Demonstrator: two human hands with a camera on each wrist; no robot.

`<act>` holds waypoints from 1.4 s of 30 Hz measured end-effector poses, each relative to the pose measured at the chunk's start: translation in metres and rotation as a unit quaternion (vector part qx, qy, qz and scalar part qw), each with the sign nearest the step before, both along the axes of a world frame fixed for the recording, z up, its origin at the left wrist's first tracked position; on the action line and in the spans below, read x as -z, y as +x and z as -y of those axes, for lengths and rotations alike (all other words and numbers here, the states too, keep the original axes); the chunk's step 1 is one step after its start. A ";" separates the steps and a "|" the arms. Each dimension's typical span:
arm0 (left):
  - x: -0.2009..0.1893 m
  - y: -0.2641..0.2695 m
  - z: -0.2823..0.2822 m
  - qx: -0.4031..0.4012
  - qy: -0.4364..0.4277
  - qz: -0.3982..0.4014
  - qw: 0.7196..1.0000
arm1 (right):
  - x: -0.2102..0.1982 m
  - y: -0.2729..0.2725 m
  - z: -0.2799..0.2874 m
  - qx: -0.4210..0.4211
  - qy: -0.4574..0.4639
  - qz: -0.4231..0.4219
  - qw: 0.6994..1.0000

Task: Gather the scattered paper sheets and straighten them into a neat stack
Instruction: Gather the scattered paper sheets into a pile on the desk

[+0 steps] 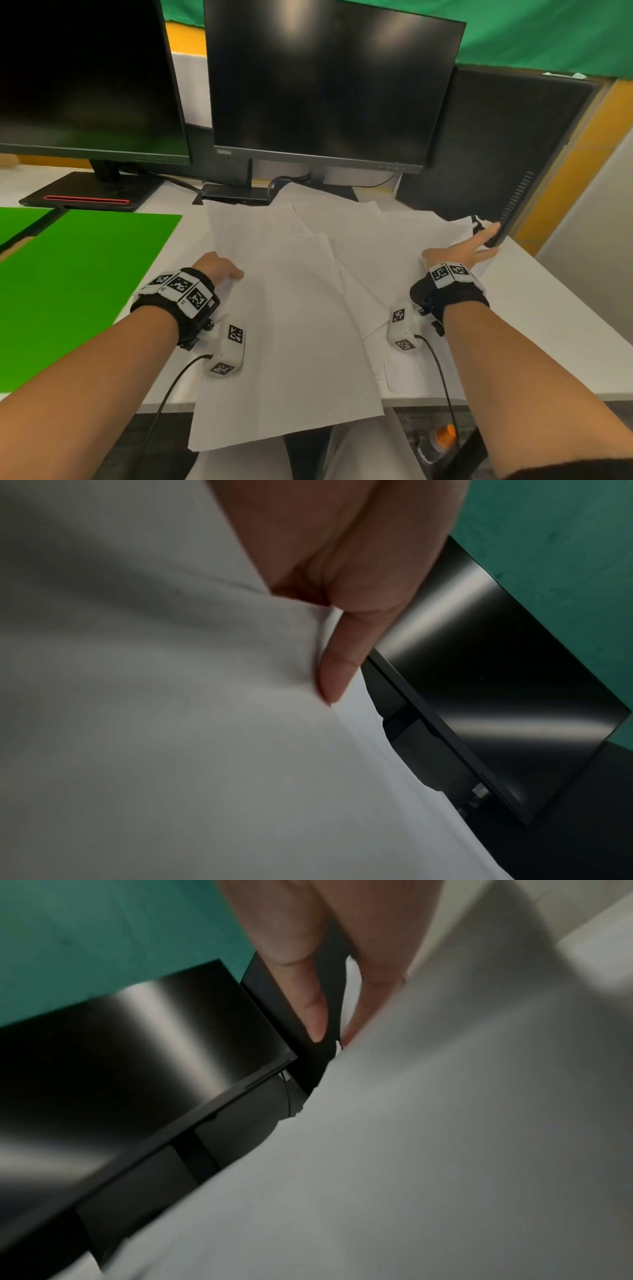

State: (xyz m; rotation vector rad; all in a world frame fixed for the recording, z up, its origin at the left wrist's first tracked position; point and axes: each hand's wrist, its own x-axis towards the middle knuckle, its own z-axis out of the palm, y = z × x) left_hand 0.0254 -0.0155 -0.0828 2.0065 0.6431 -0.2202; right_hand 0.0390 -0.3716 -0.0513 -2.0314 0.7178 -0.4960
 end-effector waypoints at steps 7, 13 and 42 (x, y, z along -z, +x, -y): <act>0.012 0.007 -0.010 0.002 -0.032 0.007 0.999 | 0.005 -0.021 -0.002 -0.226 -0.118 -0.211 0.944; 0.010 0.008 -0.019 -0.023 -0.063 0.052 0.996 | -0.017 -0.004 -0.009 -0.106 -0.004 -0.154 0.982; -0.011 0.006 -0.014 -0.066 -0.040 0.166 0.983 | -0.017 -0.008 0.025 -0.084 0.054 -0.113 0.989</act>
